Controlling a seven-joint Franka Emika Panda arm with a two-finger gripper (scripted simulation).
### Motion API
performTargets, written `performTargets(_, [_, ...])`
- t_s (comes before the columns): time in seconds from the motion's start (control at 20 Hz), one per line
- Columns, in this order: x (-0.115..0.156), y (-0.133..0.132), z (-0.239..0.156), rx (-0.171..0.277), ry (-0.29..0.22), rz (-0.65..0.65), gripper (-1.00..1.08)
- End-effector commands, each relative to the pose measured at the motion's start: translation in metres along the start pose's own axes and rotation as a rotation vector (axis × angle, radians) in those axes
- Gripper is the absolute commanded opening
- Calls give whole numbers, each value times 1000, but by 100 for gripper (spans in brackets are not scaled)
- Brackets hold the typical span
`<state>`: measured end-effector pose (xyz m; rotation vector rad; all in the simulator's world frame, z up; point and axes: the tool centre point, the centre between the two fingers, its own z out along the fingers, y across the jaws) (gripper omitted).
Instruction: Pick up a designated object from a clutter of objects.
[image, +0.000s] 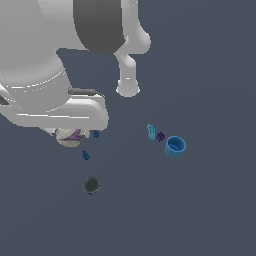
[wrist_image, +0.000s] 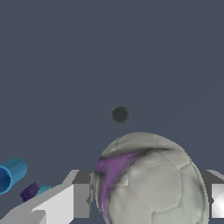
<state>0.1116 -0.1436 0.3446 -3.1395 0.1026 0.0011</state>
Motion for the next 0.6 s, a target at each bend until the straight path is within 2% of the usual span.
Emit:
performTargets(0.0, [2, 7, -7, 0, 1, -1, -100])
performTargets(0.55, [5, 13, -12, -1, 1, -1, -100])
